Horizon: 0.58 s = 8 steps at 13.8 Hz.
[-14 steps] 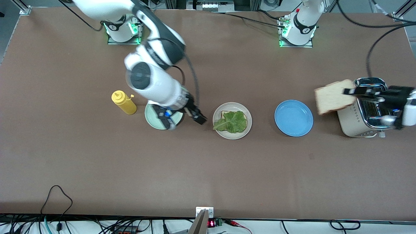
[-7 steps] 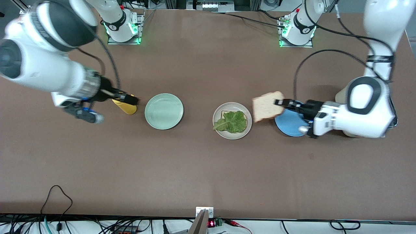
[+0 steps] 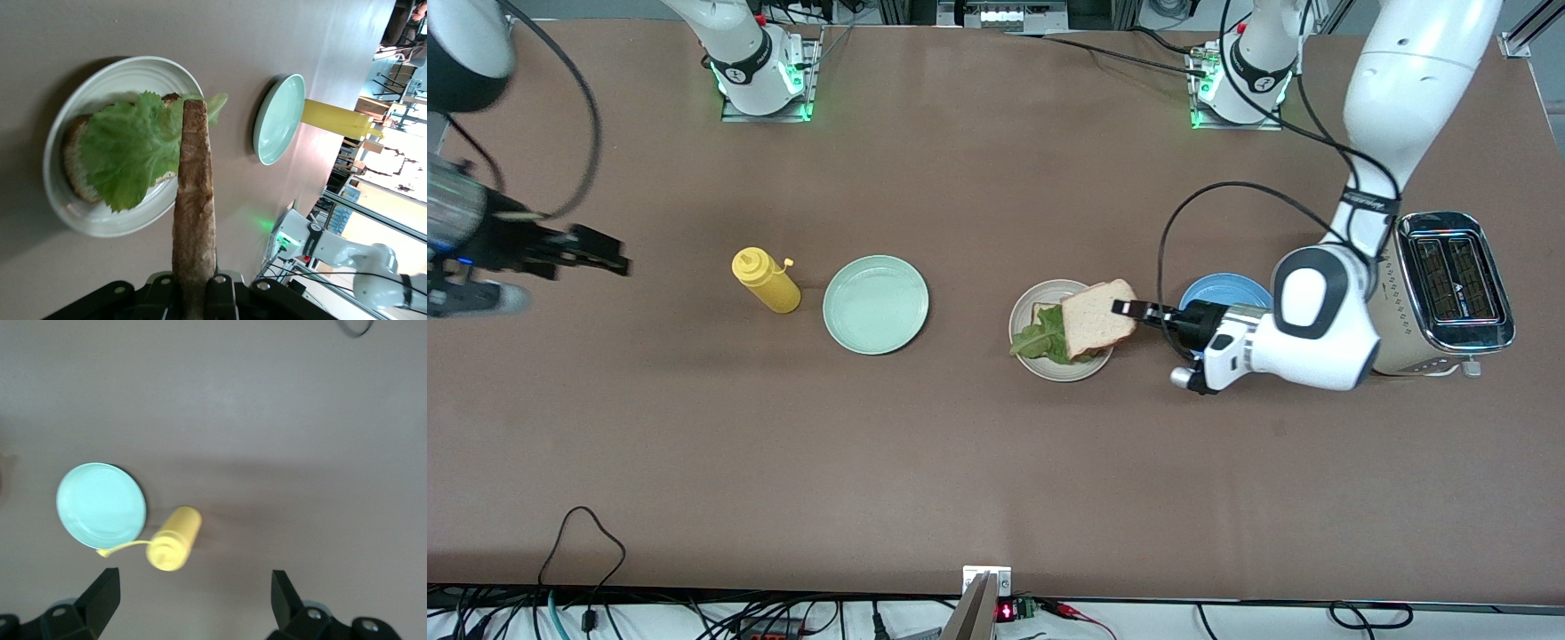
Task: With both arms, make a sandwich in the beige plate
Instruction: 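Withdraw the right gripper while the left gripper carries toast to the plate, then lower the toast onto the lettuce and open the left gripper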
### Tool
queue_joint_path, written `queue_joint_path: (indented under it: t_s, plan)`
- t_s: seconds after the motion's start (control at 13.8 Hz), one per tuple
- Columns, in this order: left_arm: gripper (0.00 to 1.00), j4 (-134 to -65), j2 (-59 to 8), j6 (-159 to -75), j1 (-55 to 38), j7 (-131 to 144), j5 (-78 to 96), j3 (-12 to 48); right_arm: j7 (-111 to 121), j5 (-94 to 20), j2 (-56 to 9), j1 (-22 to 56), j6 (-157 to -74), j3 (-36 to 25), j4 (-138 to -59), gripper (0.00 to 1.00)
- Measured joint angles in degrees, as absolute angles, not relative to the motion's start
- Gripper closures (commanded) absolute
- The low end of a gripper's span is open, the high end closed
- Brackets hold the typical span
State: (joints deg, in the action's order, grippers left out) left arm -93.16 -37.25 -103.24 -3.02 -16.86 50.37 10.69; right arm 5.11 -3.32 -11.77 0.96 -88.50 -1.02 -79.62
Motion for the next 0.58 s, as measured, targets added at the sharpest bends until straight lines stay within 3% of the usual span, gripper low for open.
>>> queue_joint_path:
  t_s: [0.22, 0.58]
  plan:
    - [0.98, -93.14, -39.22, -104.60, -5.55, -17.25, 54.28, 10.69, 12.12, -1.86, -10.03, 0.80, -88.31, -4.63, -80.50, 0.00]
    - [0.97, -93.10, -40.78, -104.68, -6.03, -20.27, 54.51, 10.53, 12.29, -1.69, -10.91, 1.87, -87.84, -3.82, -83.56, 0.00]
